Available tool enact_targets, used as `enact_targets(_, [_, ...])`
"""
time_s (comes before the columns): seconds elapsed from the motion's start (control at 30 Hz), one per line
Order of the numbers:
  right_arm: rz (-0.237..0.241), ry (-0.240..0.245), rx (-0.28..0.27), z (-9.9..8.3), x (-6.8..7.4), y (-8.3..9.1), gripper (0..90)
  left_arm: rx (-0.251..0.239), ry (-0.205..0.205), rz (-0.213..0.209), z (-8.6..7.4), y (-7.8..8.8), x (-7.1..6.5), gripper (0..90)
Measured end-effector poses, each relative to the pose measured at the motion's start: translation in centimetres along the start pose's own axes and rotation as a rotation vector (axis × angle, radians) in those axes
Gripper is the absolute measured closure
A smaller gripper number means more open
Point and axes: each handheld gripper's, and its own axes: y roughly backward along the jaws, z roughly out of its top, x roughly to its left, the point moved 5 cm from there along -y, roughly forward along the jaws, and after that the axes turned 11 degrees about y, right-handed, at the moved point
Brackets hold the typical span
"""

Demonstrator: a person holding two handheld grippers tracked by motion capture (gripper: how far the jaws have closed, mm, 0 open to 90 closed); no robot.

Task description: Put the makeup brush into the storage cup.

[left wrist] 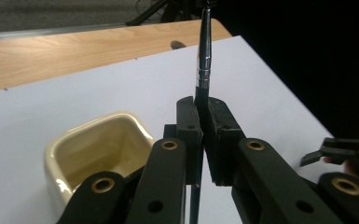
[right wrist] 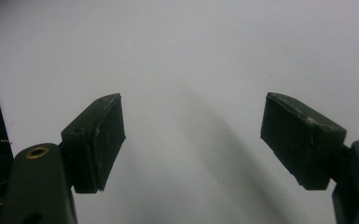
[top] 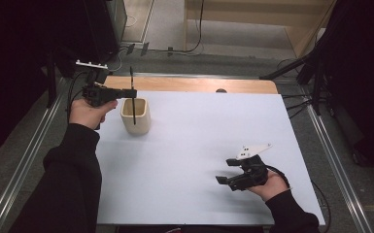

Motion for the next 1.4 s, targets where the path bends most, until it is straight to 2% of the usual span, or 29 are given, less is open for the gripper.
enact_targets(0.07, [0.001,0.000,0.000,0.0,0.0,0.0,23.1,-0.012,0.000,-0.005,0.4,0.1,-0.1,85.2])
enact_targets(0.33, [0.001,-0.013,-0.007,0.0,0.0,0.0,23.1,-0.050,-0.023,0.018,1.5,0.1,-0.3,85.2])
enact_targets(0.4, [0.001,-0.014,-0.007,0.0,0.0,0.0,23.1,-0.078,-0.039,0.004,1.6,0.1,-0.4,85.2])
enact_targets(0.57, [-0.001,-0.012,-0.007,0.0,-0.1,0.1,23.1,-0.148,-0.059,0.047,2.0,0.3,-0.1,85.2])
enact_targets(0.83, [0.000,-0.005,-0.010,0.0,0.0,0.0,23.1,-0.225,-0.084,0.114,1.8,-0.1,0.4,85.1])
enact_targets(0.97, [0.000,-0.008,-0.009,0.1,0.0,0.0,23.1,-0.231,-0.078,0.125,1.5,-0.5,0.8,85.3])
enact_targets(1.17, [0.000,-0.007,-0.012,0.1,0.1,0.0,23.1,-0.269,-0.089,0.141,1.3,-0.7,1.2,85.3])
enact_targets(1.4, [0.007,-0.006,-0.010,0.2,0.3,-0.2,23.1,-0.265,-0.100,0.167,0.9,-1.2,1.8,85.2])
